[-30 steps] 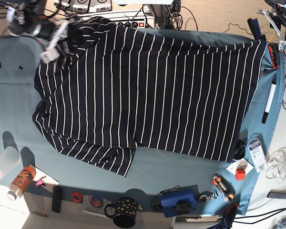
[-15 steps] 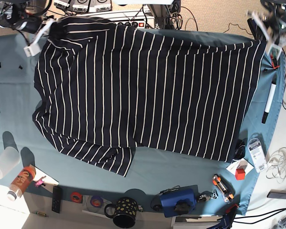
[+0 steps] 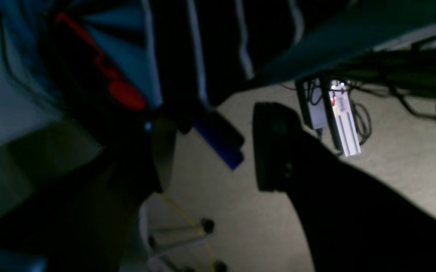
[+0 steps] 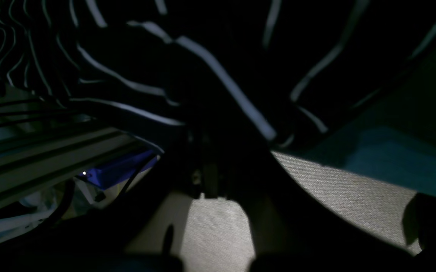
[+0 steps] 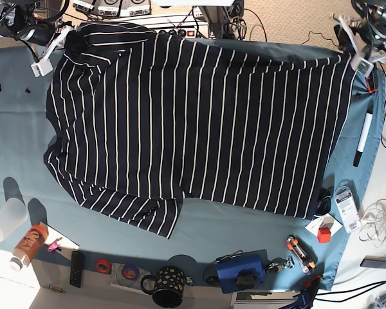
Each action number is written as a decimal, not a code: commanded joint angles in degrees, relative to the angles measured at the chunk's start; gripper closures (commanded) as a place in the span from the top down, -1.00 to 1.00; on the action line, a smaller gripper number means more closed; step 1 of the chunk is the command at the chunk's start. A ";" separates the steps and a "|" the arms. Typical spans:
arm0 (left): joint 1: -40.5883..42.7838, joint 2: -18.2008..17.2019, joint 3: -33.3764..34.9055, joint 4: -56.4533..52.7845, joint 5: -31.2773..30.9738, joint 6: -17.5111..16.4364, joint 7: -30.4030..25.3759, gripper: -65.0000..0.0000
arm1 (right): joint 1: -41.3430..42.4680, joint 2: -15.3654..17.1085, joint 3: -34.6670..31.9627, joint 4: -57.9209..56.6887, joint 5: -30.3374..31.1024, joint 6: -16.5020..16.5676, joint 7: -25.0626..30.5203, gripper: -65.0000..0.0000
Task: Layout the t-shirt on the table in an organized manner, then fold the t-shirt properly
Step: 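Grasp the shirt collar corner with the right gripper, then regrasp the shirt edge with the left gripper near its corner, then fold the shirt edge with both grippers toward the shirt's middle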
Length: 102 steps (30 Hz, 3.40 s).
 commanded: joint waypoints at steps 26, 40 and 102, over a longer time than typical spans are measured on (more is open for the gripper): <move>0.35 -8.24 21.75 0.61 31.87 14.88 -12.63 -0.16 | -0.26 0.98 0.55 0.68 1.16 0.08 0.55 -1.00; 0.17 -8.22 21.66 0.63 28.06 24.65 -4.09 -1.00 | -0.26 0.98 0.55 0.70 3.50 0.08 0.55 -1.00; -12.22 -8.24 21.66 6.54 19.06 25.38 -9.44 -1.00 | 15.15 5.46 1.40 1.38 3.96 0.08 0.55 -1.00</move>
